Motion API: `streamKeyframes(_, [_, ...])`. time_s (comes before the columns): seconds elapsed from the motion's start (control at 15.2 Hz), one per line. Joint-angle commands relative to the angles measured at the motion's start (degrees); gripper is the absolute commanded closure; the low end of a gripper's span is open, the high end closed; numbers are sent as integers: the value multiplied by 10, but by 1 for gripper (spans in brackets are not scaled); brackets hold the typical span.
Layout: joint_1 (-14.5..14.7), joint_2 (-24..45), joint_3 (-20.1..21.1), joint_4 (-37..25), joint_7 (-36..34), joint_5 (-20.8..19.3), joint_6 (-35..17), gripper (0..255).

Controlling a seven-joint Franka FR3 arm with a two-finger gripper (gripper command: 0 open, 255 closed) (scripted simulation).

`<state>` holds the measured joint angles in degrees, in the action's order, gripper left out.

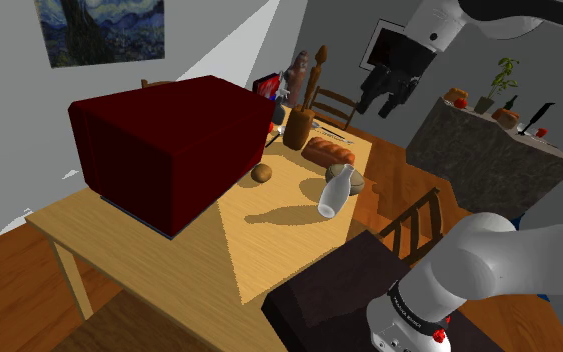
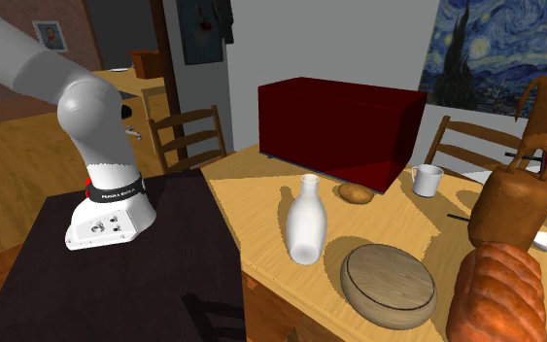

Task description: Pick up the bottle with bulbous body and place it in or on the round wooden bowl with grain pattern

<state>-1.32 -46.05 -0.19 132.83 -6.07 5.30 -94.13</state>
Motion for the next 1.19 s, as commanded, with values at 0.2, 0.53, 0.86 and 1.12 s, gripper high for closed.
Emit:
streamKeyframes(0.2, [-8, 12, -22, 33, 31, -18, -39, 0])
streamKeyframes(0.53, [-23, 49, -60, 76, 82, -46, -109, 0])
streamKeyframes(0.86, [-37, 104, -100, 101, 131, -72, -183, 0])
streamKeyframes(1.12, [-46, 163, -133, 108, 171, -88, -244, 0])
